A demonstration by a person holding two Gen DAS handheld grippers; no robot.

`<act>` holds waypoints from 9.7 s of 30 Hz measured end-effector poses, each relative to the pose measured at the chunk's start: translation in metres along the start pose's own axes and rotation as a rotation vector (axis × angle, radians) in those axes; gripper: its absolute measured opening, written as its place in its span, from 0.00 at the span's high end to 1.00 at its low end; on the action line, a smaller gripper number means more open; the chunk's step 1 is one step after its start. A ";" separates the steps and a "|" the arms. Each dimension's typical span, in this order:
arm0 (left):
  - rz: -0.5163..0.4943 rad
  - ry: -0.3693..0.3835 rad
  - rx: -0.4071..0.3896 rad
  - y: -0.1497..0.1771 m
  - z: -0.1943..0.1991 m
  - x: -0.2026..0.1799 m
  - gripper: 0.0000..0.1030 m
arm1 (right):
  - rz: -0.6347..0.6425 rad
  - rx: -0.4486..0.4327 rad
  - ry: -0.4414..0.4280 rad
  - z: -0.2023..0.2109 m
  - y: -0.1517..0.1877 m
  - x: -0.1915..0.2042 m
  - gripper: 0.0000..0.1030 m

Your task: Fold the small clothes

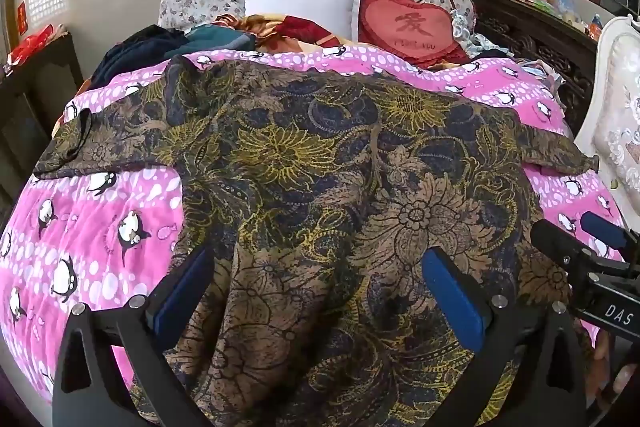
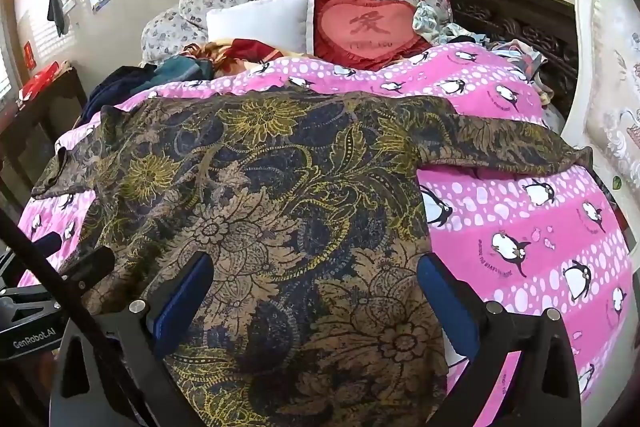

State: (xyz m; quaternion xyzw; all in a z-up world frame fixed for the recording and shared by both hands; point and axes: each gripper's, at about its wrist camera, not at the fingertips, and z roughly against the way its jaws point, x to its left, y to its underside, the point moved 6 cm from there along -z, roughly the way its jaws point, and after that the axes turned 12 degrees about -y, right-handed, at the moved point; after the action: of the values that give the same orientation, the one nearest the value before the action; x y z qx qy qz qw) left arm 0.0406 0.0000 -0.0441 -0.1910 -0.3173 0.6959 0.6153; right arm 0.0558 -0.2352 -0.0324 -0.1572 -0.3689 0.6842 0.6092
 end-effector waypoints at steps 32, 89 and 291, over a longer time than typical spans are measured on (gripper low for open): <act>-0.009 -0.007 -0.007 0.003 -0.012 -0.004 0.00 | 0.000 0.014 0.003 -0.009 -0.001 0.000 0.00; 0.234 -0.422 0.078 -0.078 -0.157 0.335 0.00 | 0.291 0.166 -0.271 -0.144 -0.057 0.167 0.01; 0.177 -0.014 0.056 -0.117 -0.076 0.127 0.12 | 0.041 -0.304 -0.199 0.009 -0.216 -0.082 0.94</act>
State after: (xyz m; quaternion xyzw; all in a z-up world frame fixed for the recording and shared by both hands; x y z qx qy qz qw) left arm 0.1550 0.1446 -0.0043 -0.1961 -0.2838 0.7575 0.5543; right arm 0.2222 -0.3188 0.1045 -0.1867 -0.5233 0.6451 0.5246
